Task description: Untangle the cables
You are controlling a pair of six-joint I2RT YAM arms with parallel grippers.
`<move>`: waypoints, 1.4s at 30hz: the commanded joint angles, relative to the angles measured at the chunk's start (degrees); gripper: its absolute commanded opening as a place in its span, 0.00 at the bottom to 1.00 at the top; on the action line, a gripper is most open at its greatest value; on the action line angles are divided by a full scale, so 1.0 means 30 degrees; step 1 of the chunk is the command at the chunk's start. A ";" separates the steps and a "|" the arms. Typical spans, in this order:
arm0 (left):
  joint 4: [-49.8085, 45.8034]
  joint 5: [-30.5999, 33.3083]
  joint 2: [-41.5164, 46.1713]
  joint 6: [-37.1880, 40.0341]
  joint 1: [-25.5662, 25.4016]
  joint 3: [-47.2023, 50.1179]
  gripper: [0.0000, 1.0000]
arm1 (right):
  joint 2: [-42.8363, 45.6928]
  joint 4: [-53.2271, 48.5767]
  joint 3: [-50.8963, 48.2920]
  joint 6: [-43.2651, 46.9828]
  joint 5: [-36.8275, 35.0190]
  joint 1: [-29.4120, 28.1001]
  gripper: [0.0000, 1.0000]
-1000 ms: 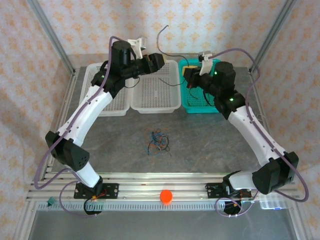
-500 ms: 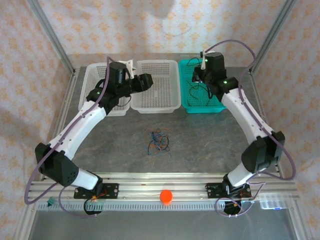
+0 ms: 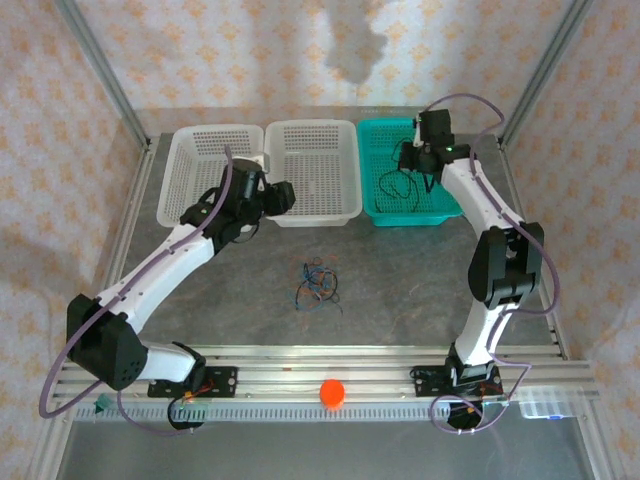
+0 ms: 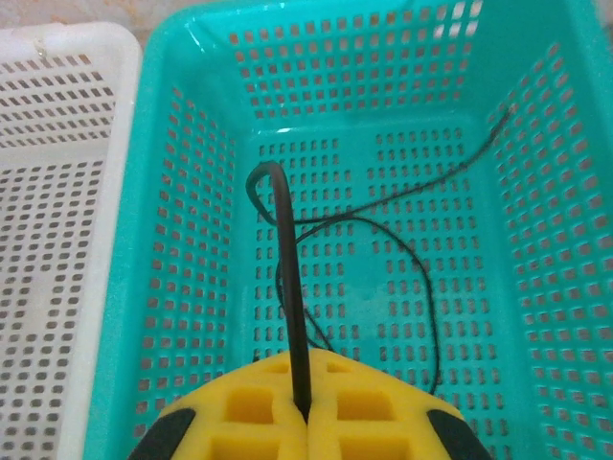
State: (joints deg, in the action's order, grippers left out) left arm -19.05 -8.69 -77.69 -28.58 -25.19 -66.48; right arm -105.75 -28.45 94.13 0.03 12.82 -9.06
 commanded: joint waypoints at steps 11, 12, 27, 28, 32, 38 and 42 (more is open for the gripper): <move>0.1309 0.1168 0.0587 -0.0953 -0.2179 0.2989 0.52 | -0.1125 0.0796 -0.1473 -0.1244 0.1906 0.0874 0.19; 0.1451 0.1168 0.0665 -0.1007 -0.2183 0.3152 0.52 | -0.1005 0.0828 -0.1600 -0.1241 0.1582 0.0867 0.23; 0.0529 0.2031 -0.0397 -0.0014 -0.2150 0.1188 0.51 | 0.3030 0.2057 -0.3220 -0.0635 -0.0839 0.0185 1.00; 0.0233 0.2090 -0.0644 0.0148 -0.2151 0.0576 0.51 | 0.3421 0.2201 -0.3432 -0.0455 -0.0874 0.0005 1.00; -0.0240 0.1913 -0.1257 0.0614 -0.2150 -0.0882 0.51 | 0.5195 0.2629 -0.4513 -0.0320 -0.0764 -0.0743 1.00; -0.1021 0.1128 -0.0812 0.0712 -0.2150 -0.0459 0.51 | 0.7442 0.2907 -0.6758 -0.0774 0.2180 -0.2336 0.98; -0.1099 0.0655 0.0817 0.0352 -0.2179 0.1690 0.51 | 0.8073 0.1665 -0.7726 -0.0578 0.2688 -0.4070 0.95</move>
State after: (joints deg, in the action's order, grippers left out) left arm -19.20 -5.50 -78.98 -27.97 -31.77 -64.75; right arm -82.74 -21.21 72.55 -2.02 17.82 -18.61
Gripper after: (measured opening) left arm 0.506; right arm 0.960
